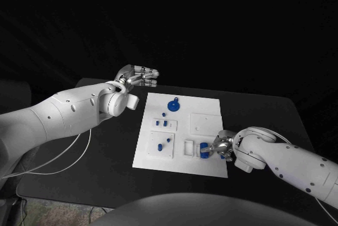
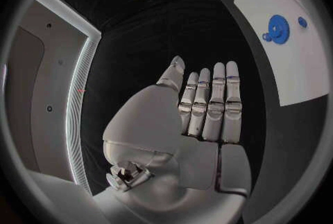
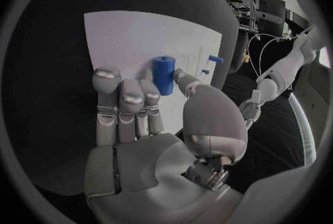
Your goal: Assemble the parts on the task board
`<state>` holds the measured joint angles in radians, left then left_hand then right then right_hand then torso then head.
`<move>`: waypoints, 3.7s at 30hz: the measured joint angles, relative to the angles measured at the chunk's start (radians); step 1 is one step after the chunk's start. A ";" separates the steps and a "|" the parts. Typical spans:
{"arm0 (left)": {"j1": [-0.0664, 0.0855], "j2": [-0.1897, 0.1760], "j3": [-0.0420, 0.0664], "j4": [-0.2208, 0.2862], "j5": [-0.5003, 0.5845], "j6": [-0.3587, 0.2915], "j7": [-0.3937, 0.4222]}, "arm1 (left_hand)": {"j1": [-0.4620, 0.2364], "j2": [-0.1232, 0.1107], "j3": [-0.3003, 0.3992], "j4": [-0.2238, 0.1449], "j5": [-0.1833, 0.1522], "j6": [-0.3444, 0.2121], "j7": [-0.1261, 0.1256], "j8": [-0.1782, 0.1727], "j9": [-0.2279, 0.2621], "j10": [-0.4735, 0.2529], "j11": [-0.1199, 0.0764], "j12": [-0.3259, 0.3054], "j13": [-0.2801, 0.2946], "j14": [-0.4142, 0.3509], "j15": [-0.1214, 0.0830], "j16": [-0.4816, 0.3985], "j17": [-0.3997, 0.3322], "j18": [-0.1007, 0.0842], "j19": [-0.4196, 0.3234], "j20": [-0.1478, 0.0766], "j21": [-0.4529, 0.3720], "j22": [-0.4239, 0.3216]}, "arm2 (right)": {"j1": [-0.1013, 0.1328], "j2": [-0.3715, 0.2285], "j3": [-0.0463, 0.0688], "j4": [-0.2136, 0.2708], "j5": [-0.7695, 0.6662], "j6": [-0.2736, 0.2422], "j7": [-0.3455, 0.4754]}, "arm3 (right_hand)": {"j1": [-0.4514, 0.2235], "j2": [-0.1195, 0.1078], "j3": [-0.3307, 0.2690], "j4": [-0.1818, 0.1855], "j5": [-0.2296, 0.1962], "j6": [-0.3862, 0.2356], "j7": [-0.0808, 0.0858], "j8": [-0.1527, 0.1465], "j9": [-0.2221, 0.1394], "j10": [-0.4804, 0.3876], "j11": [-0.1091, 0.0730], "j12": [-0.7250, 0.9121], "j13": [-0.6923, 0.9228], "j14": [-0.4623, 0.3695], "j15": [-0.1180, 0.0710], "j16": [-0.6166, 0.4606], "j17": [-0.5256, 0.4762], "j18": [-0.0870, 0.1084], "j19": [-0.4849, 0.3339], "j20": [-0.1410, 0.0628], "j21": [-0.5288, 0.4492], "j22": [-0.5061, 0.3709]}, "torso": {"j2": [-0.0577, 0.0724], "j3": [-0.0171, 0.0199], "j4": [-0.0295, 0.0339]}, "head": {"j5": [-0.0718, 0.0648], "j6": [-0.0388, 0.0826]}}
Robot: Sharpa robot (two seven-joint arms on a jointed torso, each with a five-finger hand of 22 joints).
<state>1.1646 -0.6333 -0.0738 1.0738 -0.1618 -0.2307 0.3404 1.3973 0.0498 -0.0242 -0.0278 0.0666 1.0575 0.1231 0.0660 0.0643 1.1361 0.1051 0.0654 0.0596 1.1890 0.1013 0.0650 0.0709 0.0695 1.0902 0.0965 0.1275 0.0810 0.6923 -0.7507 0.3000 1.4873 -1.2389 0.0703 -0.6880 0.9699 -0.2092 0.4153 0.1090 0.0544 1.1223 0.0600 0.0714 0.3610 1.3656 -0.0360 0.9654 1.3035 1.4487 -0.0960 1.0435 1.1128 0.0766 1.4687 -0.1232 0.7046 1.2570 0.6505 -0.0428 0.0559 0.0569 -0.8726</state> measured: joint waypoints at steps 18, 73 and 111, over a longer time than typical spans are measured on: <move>0.000 0.008 0.000 -0.003 0.000 0.003 -0.002 | 0.000 0.000 -0.006 0.000 0.000 -0.004 0.004 0.000 0.000 0.000 0.000 0.000 0.000 -0.012 0.012 0.000 0.000 0.000 -0.004 0.004 0.004 -0.001 | 0.004 0.035 -0.010 -0.034 -0.003 -0.026 0.001 | -0.009 0.052 0.027 -0.149 0.256 -0.001 -0.002 0.000 0.281 0.005 0.006 0.000 0.004 0.004 0.003 0.000 0.003 -0.010 0.000 0.000 0.000 0.012 | 0.001 -0.0007 0.0007 | -0.006 0.000; 0.000 0.015 0.000 -0.016 0.001 0.031 -0.006 | -0.040 -0.005 -0.015 0.021 0.011 -0.014 0.007 0.000 0.000 -0.007 0.007 0.000 0.000 -0.015 0.015 0.000 0.000 0.000 -0.007 0.007 0.004 -0.004 | 0.058 0.072 -0.079 0.014 0.178 -0.151 0.006 | -0.009 0.152 -0.050 -0.282 0.230 0.024 -0.019 -0.006 -0.007 -0.003 -0.007 0.000 -0.009 0.007 0.003 -0.008 -0.011 -0.015 0.000 0.000 -0.016 0.023 | 0.001 -0.0023 0.0035 | 0.002 0.000; 0.000 0.012 0.000 -0.017 0.001 0.038 -0.017 | -0.045 -0.002 -0.014 0.028 0.010 -0.014 0.007 0.000 0.000 -0.007 0.007 0.000 0.000 -0.019 0.019 0.000 0.000 0.000 -0.007 0.007 0.004 -0.004 | 0.062 0.089 -0.086 0.023 0.102 -0.155 0.010 | -0.026 0.240 -0.614 -0.028 0.004 0.067 -0.026 -0.003 0.002 0.011 -0.011 -0.022 -0.030 0.004 -0.008 -0.008 0.004 -0.016 0.000 0.000 -0.016 0.025 | 0.002 -0.0012 0.0026 | 0.004 0.000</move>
<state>1.1647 -0.6212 -0.0738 1.0572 -0.1605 -0.1923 0.3233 1.3524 0.0474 -0.0379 -0.0002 0.0770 1.0432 0.1302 0.0660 0.0643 1.1288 0.1124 0.0654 0.0596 1.1702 0.1199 0.0650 0.0709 0.0695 1.0829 0.1036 0.1313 0.0774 0.7539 -0.6613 0.2145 1.5106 -1.1366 -0.0849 -0.6778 0.9437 0.0311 -0.1990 0.0812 0.0582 1.1891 0.0336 0.0684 0.3628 1.3762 -0.0468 0.9439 1.2737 1.4524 -0.1038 1.0358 1.1165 0.0609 1.4685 -0.1231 0.6889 1.2815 0.6527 -0.0440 0.0585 0.0604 -0.8727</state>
